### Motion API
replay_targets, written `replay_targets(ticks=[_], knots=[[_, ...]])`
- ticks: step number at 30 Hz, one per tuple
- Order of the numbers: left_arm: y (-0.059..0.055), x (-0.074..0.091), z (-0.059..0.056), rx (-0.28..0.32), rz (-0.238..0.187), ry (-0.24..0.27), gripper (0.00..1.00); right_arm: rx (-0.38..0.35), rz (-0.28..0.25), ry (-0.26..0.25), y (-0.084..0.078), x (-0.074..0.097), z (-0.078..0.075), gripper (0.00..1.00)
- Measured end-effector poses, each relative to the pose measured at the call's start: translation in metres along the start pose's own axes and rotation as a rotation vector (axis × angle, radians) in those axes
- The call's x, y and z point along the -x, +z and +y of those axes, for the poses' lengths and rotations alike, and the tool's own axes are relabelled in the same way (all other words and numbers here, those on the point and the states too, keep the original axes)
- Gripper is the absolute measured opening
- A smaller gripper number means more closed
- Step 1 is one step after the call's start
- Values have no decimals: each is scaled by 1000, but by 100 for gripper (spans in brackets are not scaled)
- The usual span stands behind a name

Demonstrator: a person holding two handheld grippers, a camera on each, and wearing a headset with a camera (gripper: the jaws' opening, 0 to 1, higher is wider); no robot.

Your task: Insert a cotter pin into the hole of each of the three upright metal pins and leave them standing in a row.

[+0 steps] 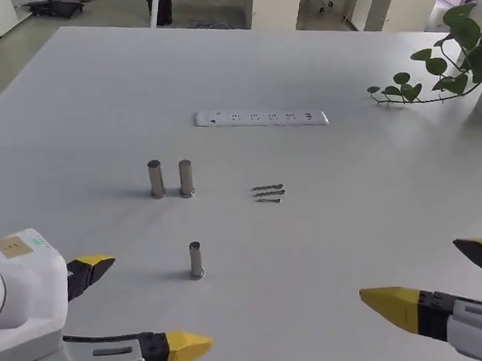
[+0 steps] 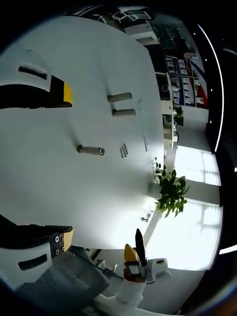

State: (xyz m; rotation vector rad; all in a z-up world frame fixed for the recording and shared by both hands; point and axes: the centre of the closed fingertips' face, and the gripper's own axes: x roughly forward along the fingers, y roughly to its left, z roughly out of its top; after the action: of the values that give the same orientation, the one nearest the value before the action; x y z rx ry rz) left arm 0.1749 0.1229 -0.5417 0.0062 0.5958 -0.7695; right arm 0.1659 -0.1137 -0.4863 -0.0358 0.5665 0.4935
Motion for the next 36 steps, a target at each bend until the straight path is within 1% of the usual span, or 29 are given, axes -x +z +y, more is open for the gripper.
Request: replay_targets(ticks=[5, 7, 8, 11, 13, 14, 18, 21, 23, 25, 26, 27, 28, 29, 30, 31, 33, 35, 36], knots=[[-3, 3, -1, -2, 1, 8, 99, 33, 8, 8, 6, -1, -1, 91], [-6, 4, -2, 14, 9, -1, 99, 44, 11, 14, 9, -4, -4, 91], [-6, 5, -2, 17, 8, 1, 99, 49, 16, 19, 10, -5, -5, 90], [-7, 8, -2, 13, 2, -2, 99, 105, 49, 43, 14, -12, -6, 90], [-6, 9, -3, 18, -3, -5, 99, 139, 84, 72, 14, -16, -3, 90], [-6, 10, -3, 19, -5, -6, 99, 140, 89, 81, 16, -19, -2, 90], [-6, 11, -4, 25, -9, -9, 99, 184, 96, 113, 28, -28, 4, 90], [-9, 12, -4, 34, 2, -12, 99, 211, 100, 131, 35, -35, 7, 89], [-11, 12, -4, 40, 3, -11, 99, 246, 113, 151, 40, -40, 11, 89], [-11, 14, -4, 43, -1, -9, 99, 286, 144, 169, 42, -43, 13, 89], [-11, 14, -3, 42, -6, -4, 99, 311, 151, 180, 43, -45, 14, 89], [-10, 15, -3, 41, -9, -4, 99, 333, 174, 195, 44, -46, 16, 89], [-9, 16, -3, 43, -14, -3, 99, 350, 185, 206, 45, -47, 18, 89], [-9, 17, -2, 44, -18, -1, 99, 378, 188, 221, 48, -49, 20, 89], [-8, 18, -1, 43, -21, 3, 99, 388, 192, 225, 50, -50, 20, 89], [-8, 18, -1, 42, -23, 5, 99, 416, 208, 237, 52, -51, 22, 89], [-7, 20, 0, 43, -27, 10, 99, 475, 237, 246, 56, -57, 11, 89], [-6, 21, 0, 44, -33, 13, 99, 518, 259, 259, 59, -59, 12, 89], [-5, 21, 0, 44, -35, 14, 99, 525, 264, 264, 61, -63, 7, 88]])
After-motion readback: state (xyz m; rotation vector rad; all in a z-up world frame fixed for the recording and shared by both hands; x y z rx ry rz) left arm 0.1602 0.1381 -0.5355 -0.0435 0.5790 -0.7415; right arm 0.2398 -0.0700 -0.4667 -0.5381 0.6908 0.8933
